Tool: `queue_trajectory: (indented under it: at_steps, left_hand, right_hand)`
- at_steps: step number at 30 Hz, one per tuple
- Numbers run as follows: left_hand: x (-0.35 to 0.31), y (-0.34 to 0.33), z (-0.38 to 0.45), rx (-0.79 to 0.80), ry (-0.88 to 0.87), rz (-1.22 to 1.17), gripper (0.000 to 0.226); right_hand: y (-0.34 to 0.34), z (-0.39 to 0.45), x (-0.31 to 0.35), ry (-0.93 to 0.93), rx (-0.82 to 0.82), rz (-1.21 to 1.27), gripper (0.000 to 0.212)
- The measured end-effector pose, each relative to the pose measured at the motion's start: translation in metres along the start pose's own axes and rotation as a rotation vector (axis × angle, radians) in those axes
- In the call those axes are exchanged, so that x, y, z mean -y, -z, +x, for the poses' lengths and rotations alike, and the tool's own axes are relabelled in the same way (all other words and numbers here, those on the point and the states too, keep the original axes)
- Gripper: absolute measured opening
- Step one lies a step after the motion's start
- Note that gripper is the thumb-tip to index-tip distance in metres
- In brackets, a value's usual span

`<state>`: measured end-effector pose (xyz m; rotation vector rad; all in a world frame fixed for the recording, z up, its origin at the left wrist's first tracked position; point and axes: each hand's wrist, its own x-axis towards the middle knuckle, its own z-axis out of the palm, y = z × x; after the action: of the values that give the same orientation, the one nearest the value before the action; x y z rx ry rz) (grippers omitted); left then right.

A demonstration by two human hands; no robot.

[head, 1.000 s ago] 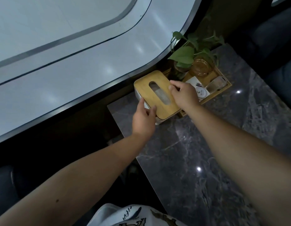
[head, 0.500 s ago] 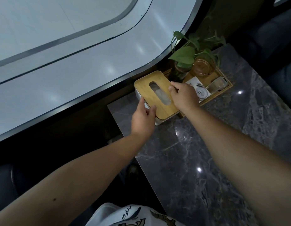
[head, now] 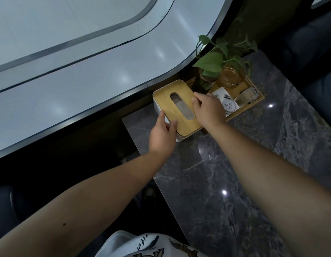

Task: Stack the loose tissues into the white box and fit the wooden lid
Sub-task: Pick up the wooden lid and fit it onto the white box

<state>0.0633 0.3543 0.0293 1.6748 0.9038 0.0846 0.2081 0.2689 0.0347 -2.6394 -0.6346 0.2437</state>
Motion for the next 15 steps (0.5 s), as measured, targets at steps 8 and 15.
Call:
queue_trajectory:
  at_steps: [8, 15]
  left_hand:
    - [-0.001, -0.001, 0.001, -0.017, -0.025, 0.086, 0.064]
    - [0.007, -0.002, 0.007, -0.017, -0.061, 0.309, 0.066]
  right_hand:
    - [-0.004, -0.003, 0.001, 0.074, -0.092, -0.186, 0.032]
    - [-0.016, 0.0, -0.005, 0.13, -0.125, -0.239, 0.033]
